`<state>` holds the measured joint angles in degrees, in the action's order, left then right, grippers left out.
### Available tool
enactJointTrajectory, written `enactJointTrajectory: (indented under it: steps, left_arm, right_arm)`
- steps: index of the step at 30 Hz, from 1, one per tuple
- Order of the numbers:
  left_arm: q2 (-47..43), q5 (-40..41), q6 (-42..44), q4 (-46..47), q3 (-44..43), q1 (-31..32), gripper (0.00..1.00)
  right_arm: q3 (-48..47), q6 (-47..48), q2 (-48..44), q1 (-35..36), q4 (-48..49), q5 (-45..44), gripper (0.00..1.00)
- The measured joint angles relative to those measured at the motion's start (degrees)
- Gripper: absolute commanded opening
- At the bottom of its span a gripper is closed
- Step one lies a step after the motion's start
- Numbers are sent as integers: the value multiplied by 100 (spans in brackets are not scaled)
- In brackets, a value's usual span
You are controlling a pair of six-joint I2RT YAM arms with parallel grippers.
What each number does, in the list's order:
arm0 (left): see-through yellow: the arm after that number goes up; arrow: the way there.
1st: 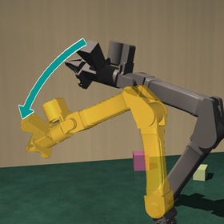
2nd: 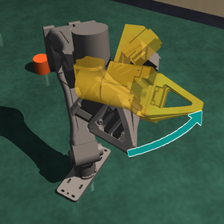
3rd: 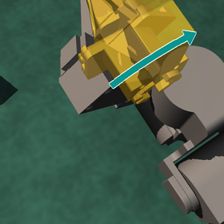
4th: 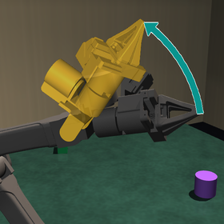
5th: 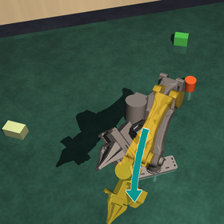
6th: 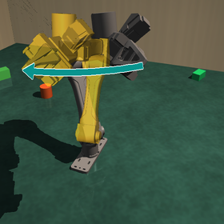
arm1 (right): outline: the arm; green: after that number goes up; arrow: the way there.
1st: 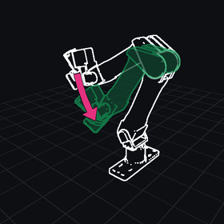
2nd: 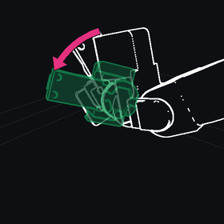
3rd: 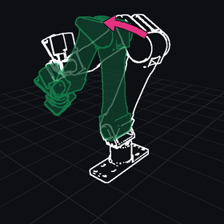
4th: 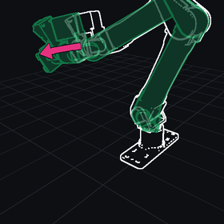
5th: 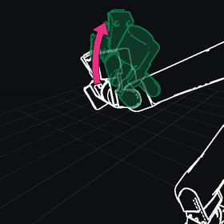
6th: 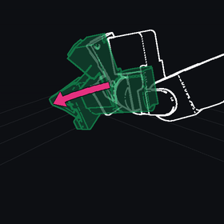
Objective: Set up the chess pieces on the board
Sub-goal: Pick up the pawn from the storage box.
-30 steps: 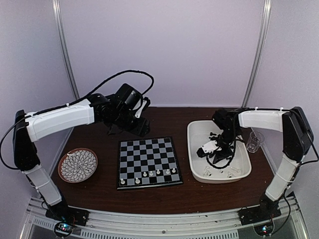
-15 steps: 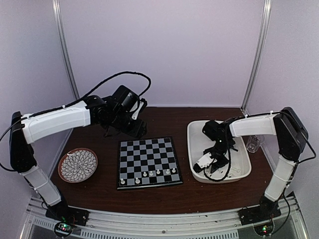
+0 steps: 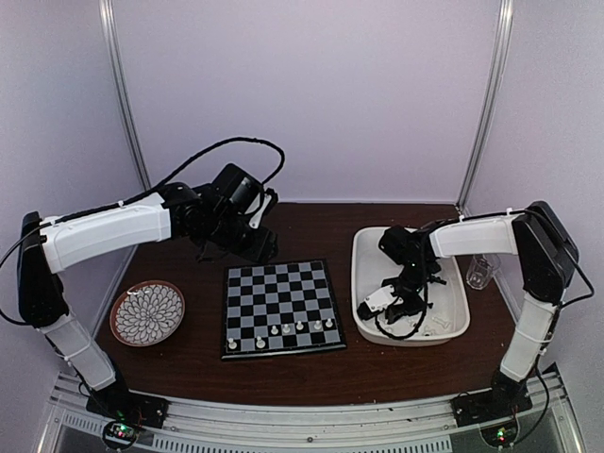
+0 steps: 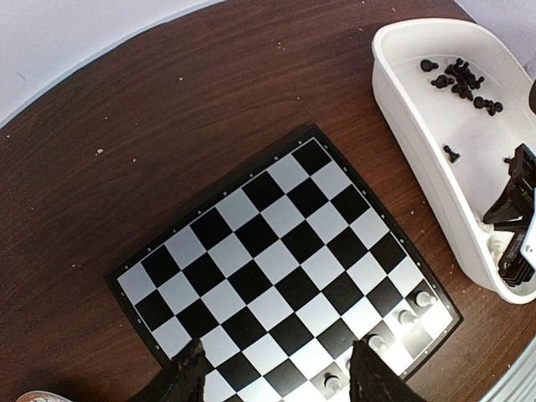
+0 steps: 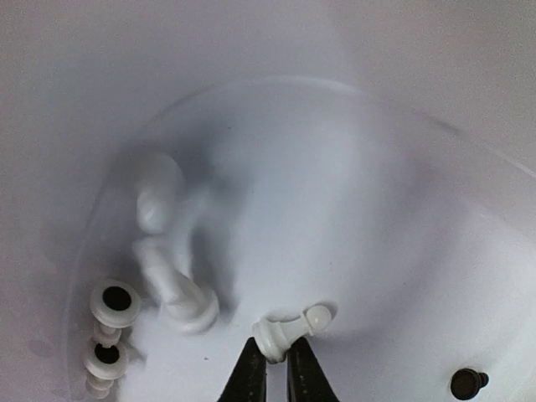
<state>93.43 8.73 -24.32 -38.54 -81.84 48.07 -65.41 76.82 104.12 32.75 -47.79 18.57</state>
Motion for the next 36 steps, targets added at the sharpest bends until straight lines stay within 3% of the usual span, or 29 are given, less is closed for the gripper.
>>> enactJointTrajectory:
  steps: [8,16,23,29,36]
  left_arm:
    - [0,-260,-7,223,42,0,57]
    - [15,-988,44,706,129,2,56]
    - [153,-1711,164,1040,127,50,57]
    - [605,-3335,-337,1838,-96,76,54]
    - [1569,-5034,-1622,2677,-468,42,51]
  right_arm:
    - [-20,-358,-262,-120,-142,232,5]
    - [-629,-828,-1231,-667,-721,929,4]
    - [-721,-1300,-1298,-743,-955,1543,5]
    - [-1104,-1613,-1322,-728,-1150,2092,6]
    - [-1541,-1683,-1504,-363,-1333,2243,6]
